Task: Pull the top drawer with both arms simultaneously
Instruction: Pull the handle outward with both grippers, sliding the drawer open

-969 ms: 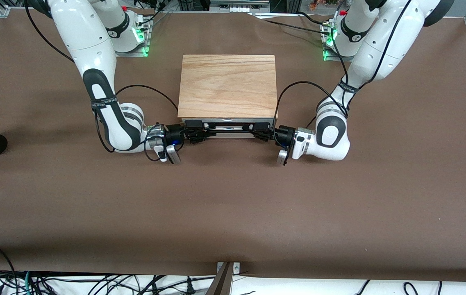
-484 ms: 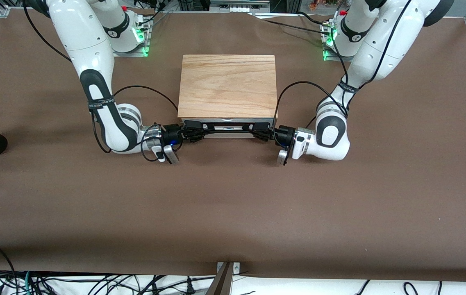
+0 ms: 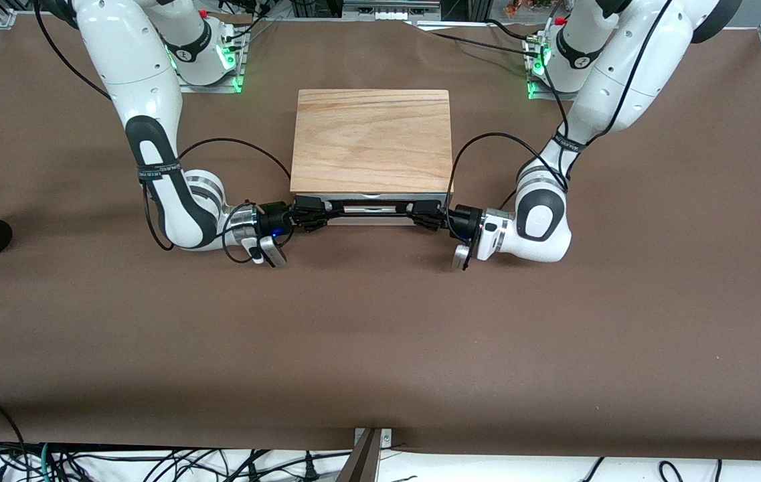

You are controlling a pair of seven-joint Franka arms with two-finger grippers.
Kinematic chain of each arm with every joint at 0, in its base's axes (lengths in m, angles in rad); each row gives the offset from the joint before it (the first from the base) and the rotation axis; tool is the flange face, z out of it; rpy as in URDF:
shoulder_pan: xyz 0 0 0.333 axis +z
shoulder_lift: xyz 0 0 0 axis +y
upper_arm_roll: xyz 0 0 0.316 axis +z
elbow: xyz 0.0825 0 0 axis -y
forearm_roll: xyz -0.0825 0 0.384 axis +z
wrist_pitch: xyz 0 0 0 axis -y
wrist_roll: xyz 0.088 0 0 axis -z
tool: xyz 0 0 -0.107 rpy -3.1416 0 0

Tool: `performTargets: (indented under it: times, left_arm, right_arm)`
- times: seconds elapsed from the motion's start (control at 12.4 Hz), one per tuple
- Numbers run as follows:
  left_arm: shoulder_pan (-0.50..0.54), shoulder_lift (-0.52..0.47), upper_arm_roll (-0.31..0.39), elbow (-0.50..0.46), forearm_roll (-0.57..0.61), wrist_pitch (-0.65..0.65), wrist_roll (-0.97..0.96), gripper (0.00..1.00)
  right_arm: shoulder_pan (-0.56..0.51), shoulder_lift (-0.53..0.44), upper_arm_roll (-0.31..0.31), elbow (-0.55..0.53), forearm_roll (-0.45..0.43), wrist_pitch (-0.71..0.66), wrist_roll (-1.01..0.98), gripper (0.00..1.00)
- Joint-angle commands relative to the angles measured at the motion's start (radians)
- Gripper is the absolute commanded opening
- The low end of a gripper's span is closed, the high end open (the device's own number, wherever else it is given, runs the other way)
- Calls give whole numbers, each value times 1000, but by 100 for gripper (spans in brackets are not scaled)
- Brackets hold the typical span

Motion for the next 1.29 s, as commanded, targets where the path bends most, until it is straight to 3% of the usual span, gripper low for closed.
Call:
performTargets:
  times: [0.0, 0.08, 0.48, 1.21]
  left_arm:
    - [-4, -22, -1, -14, -45, -8, -9, 0]
    - [-4, -21, -2, -14, -45, -8, -9, 0]
    - [-6, -21, -1, 3, -42, -8, -56, 0]
    - [-29, 7, 3, 153, -22, -7, -212, 0]
  right_arm:
    - [-4, -18, 0, -25, 14, -15, -23, 16]
    - [-1, -18, 0, -25, 16, -12, -23, 11]
    - [2, -12, 0, -8, 22, 21, -19, 11]
    - [-12, 95, 0, 188, 59, 64, 61, 11]
